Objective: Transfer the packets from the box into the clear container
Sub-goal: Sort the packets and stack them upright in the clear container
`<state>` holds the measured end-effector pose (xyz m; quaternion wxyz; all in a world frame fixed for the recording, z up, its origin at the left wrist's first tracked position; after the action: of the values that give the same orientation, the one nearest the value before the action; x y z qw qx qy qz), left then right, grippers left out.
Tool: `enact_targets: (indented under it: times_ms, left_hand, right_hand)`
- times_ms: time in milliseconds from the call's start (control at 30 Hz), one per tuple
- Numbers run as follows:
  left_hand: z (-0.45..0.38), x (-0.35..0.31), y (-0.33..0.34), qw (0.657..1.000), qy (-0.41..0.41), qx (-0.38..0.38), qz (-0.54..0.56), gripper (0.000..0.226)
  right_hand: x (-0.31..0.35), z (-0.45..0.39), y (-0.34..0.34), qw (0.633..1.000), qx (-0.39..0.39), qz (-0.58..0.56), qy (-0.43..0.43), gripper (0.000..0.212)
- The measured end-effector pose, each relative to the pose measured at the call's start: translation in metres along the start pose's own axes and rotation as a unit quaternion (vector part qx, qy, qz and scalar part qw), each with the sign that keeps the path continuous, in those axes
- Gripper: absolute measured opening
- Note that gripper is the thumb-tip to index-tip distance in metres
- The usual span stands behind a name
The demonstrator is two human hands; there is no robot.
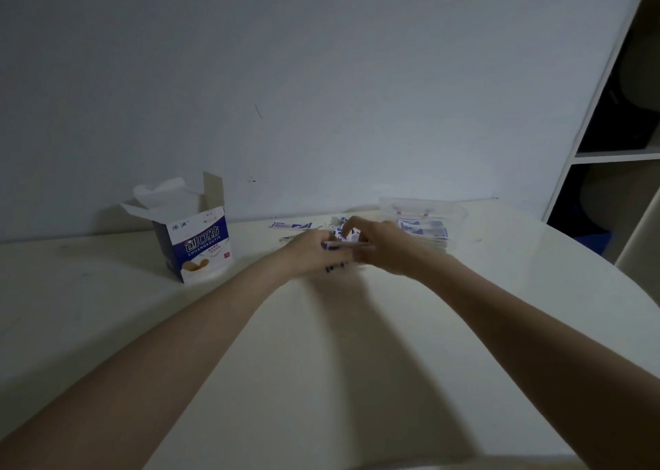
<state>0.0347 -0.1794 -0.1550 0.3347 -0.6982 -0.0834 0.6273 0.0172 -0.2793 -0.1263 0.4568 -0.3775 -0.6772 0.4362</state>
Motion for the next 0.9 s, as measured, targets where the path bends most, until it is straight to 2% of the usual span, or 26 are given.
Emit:
enact_targets:
  times_ms: [100, 200, 300, 433, 633, 833, 900]
  left_hand:
    - [0.006, 0.001, 0.011, 0.989, 0.046, 0.013, -0.143, 0.008]
    - [0.008, 0.005, 0.013, 0.975, 0.069, 0.019, -0.209, 0.018]
    - [0.012, 0.007, 0.008, 0.974, 0.072, 0.009, -0.216, 0.019]
    - [0.01, 0.01, 0.001, 0.986, 0.062, -0.026, -0.152, 0.01]
    - [0.009, 0.008, 0.005, 0.991, 0.058, -0.029, -0.117, 0.028]
    - [0.012, -0.001, 0.006, 0.979, 0.093, -0.034, -0.18, 0.019]
    - [0.011, 0.0, 0.0, 0.978, 0.087, -0.056, -0.181, 0.02]
  right_hand:
    - [0.004, 0.006, 0.012, 0.998, 0.036, 0.039, -0.022, 0.026]
    - [-0.006, 0.014, 0.018, 0.992, 0.099, 0.072, -0.01, 0.025]
    - [-0.02, 0.021, 0.014, 0.985, 0.132, 0.11, 0.016, 0.026]
    - [-0.024, 0.024, 0.012, 0.986, 0.132, 0.099, 0.036, 0.018]
    - [-0.018, 0.023, 0.013, 0.989, 0.113, 0.093, 0.029, 0.019]
    - [-0.012, 0.025, 0.012, 0.985, 0.097, 0.142, 0.021, 0.022]
    - [-0.015, 0.025, 0.013, 0.985, 0.094, 0.143, 0.018, 0.021]
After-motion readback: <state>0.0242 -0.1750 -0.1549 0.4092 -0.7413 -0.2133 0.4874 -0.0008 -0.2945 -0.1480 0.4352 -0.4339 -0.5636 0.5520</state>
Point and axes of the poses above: each hand's wrist, its own z-axis away from the middle knuckle, its own y-axis out of the palm, x = y × z, the point moved 9 cm from there along -z, towards the middle knuckle, and after that the axes turned 5 degrees about z, right-handed, at the moved point
